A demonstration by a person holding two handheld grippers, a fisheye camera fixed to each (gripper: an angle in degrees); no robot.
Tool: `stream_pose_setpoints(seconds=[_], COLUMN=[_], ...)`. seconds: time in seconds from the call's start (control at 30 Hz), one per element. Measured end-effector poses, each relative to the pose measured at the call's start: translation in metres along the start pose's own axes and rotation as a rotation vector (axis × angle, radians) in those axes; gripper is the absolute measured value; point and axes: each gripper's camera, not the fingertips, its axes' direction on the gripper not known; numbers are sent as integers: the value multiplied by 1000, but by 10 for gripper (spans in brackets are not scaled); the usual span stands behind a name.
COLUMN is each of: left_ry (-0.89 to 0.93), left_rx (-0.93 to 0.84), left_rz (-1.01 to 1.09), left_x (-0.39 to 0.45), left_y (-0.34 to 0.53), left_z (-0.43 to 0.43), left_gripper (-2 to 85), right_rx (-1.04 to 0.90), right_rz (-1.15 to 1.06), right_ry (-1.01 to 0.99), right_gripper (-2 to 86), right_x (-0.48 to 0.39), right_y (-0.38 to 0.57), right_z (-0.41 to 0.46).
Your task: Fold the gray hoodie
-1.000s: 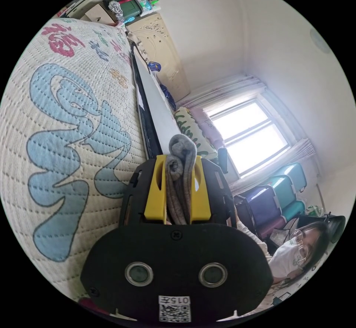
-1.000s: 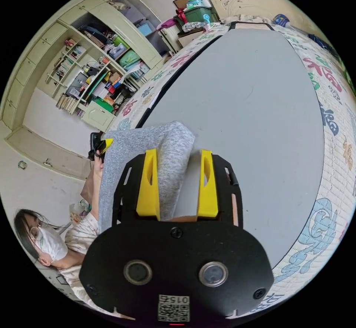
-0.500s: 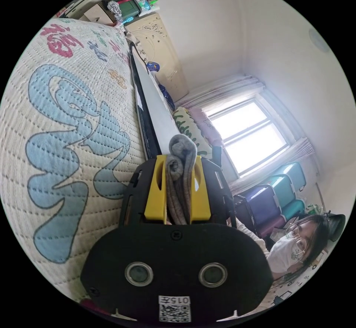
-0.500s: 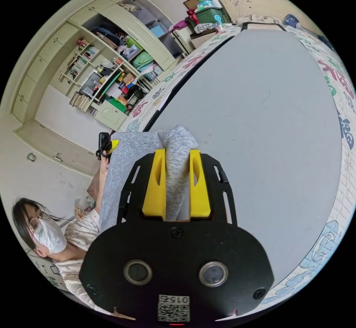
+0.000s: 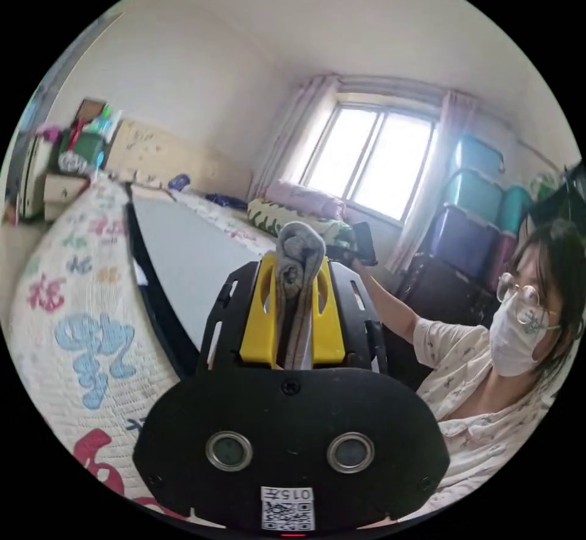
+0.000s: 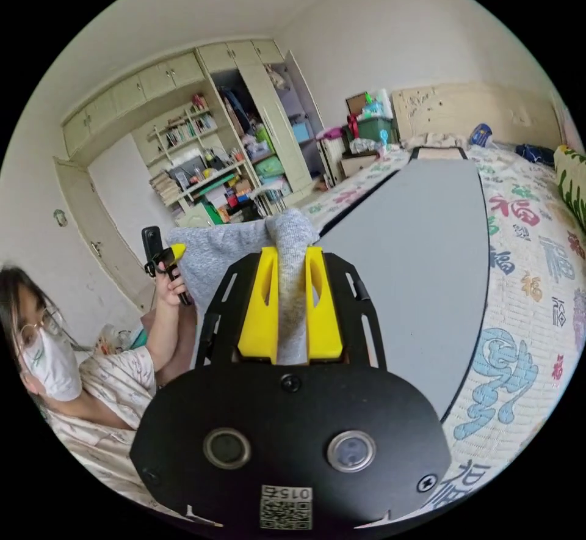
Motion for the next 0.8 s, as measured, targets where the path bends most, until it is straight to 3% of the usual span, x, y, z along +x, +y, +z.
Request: stream_pose_setpoints(seconds=[0.17, 0.3, 0.57, 0.8], left_ry=[90, 163, 418, 570], left_rx=[65, 121, 121, 44], left_rz=[242, 317, 321, 296], left_x=[133, 183, 219, 230], left_y=[34, 74, 159, 207], left_z=[-14, -2, 135, 291], left_gripper=[80, 80, 79, 78], right_rx=[217, 279, 336, 306], right_rz=[-150, -228, -312, -308], right_ry=[31, 121, 642, 1069], right_gripper=[69, 68, 68, 67], right_x=[-110, -171, -257, -252], right_y=[43, 63, 72, 55], right_z=[-148, -224, -341, -380])
